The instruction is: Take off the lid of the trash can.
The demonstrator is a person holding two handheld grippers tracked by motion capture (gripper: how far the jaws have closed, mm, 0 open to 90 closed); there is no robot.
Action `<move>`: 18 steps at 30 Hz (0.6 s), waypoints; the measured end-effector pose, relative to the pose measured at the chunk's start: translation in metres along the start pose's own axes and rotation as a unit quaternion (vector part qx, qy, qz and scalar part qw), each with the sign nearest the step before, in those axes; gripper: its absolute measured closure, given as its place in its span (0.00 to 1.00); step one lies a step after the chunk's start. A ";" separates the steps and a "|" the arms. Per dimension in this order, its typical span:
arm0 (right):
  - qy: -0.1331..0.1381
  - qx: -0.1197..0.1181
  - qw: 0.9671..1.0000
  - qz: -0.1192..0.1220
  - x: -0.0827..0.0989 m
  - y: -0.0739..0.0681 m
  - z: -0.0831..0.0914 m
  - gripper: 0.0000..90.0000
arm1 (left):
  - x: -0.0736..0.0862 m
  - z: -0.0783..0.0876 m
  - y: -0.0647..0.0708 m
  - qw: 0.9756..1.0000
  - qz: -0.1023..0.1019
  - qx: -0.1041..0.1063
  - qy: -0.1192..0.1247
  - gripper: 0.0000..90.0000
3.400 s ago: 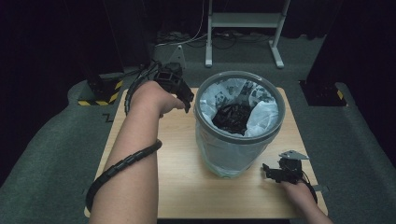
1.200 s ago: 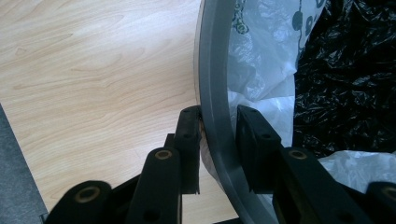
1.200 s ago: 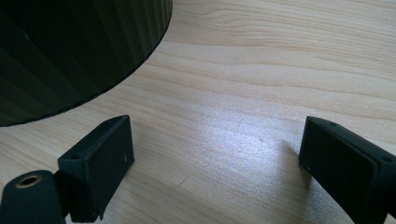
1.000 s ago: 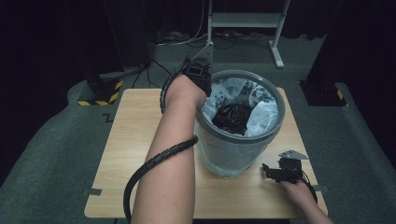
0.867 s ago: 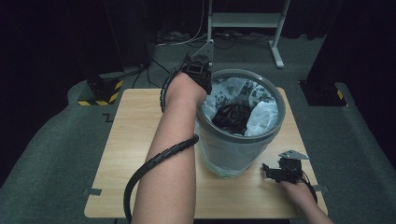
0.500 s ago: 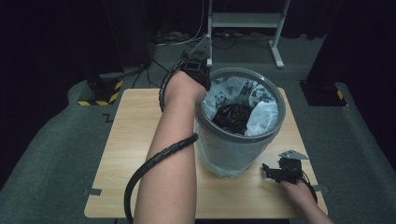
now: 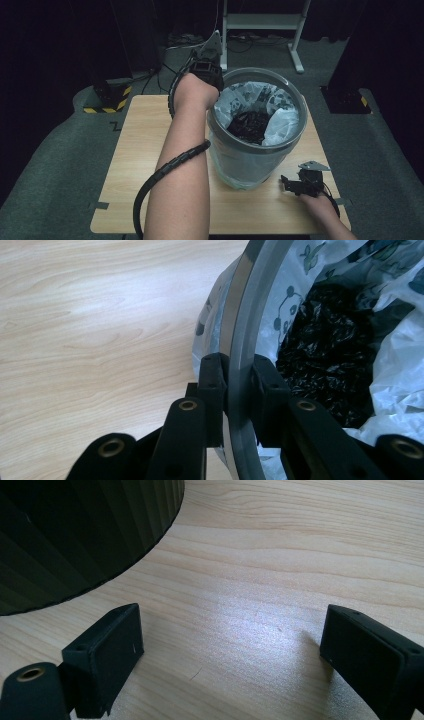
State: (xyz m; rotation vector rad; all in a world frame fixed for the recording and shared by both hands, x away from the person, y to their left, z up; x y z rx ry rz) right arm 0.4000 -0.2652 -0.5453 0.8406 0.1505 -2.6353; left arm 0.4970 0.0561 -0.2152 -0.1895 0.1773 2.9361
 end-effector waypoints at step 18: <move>0.000 0.000 1.000 0.000 0.000 0.000 0.000 0.11 | 0.004 0.009 -0.005 1.000 -0.016 0.010 0.005 0.86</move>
Point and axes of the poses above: each handheld gripper's, and its own axes: z roughly backward along the jaws, x roughly out of its underside, y roughly to its right, the point moved 3 cm from there along -z, roughly forward along the jaws, and after that the axes turned 11 degrees about -y, right-handed, at the moved point
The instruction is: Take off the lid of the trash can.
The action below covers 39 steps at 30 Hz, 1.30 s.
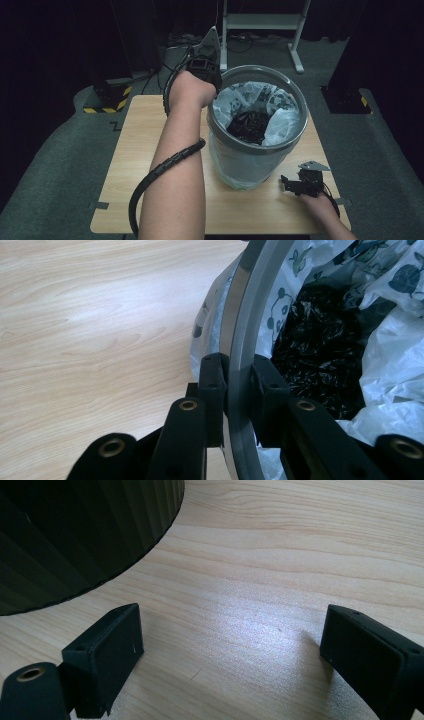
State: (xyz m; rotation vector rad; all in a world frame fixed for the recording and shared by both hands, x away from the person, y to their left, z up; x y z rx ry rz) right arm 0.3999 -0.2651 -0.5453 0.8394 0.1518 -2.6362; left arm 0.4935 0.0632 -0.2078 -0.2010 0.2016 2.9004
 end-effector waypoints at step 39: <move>0.000 0.000 1.000 0.000 0.000 0.000 0.000 0.11 | 0.011 0.005 -0.023 1.000 0.000 0.005 0.007 0.86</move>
Point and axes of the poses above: each handheld gripper's, and its own axes: z roughly backward along the jaws, x roughly out of its underside, y roughly to its right, the point moved 3 cm from there along -z, roughly forward along the jaws, and after that the axes turned 11 degrees about -y, right-handed, at the moved point
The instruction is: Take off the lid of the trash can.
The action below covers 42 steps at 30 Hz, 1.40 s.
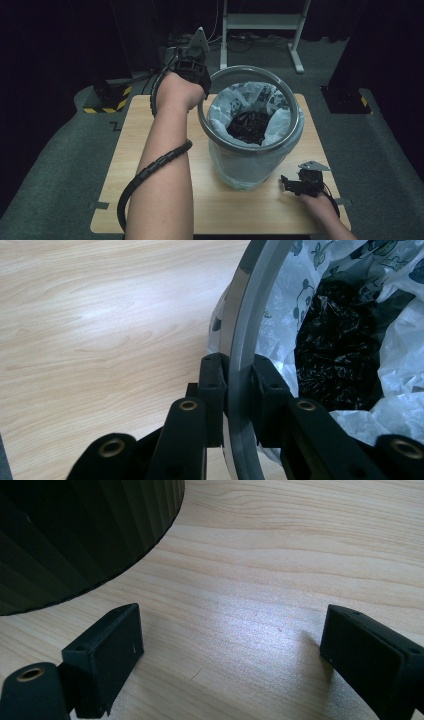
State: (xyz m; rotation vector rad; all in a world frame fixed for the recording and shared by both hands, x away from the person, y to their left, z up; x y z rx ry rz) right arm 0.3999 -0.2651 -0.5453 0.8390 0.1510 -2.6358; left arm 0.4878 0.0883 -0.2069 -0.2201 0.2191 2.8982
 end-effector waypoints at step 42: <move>0.000 -0.001 1.000 0.000 0.000 0.000 0.000 0.11 | 0.030 0.003 -0.071 0.998 0.048 0.027 0.006 0.86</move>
Point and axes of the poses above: each handheld gripper's, and its own axes: z roughly backward along the jaws, x roughly out of its underside, y roughly to its right, the point moved 3 cm from there along -z, roughly forward along the jaws, and after that the axes turned 11 degrees about -y, right-handed, at the moved point
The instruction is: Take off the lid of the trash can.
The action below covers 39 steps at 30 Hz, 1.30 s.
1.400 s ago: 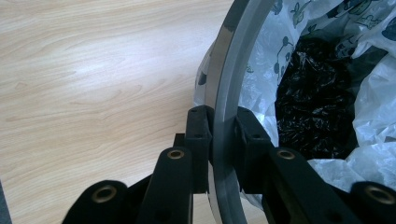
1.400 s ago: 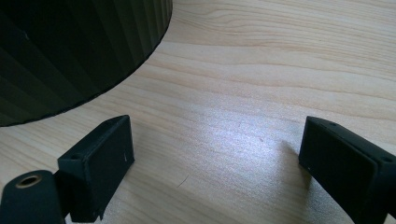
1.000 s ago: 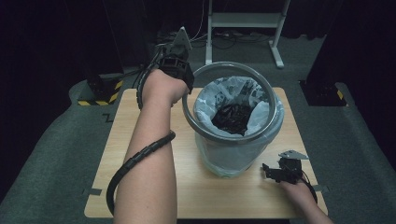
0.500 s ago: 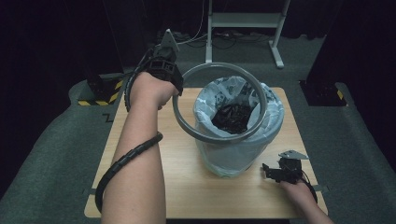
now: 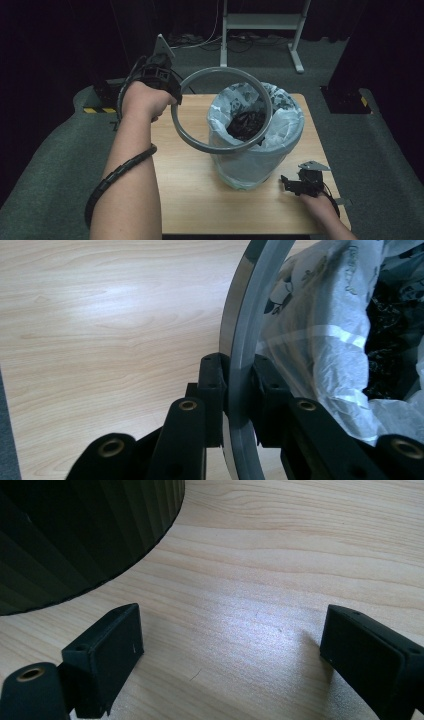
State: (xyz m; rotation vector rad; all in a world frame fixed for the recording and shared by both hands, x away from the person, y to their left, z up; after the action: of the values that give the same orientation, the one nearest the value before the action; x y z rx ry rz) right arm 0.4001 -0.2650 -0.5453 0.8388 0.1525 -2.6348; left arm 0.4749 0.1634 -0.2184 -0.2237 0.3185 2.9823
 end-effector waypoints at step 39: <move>0.000 -0.001 1.000 0.000 0.000 0.000 0.000 0.11 | 0.035 0.019 -0.087 0.997 0.070 0.008 0.023 0.85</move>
State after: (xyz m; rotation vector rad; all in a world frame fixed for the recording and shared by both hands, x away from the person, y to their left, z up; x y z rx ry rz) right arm 0.4002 -0.2651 -0.5453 0.8392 0.1536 -2.6334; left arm 0.4504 0.2558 -0.2226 -0.2786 0.3790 3.1147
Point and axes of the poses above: each handheld gripper's, and its own axes: z roughly backward along the jaws, x roughly out of its underside, y roughly to its right, the point moved 3 cm from there along -z, roughly forward along the jaws, and after that the axes turned 11 degrees about -y, right-handed, at the moved point
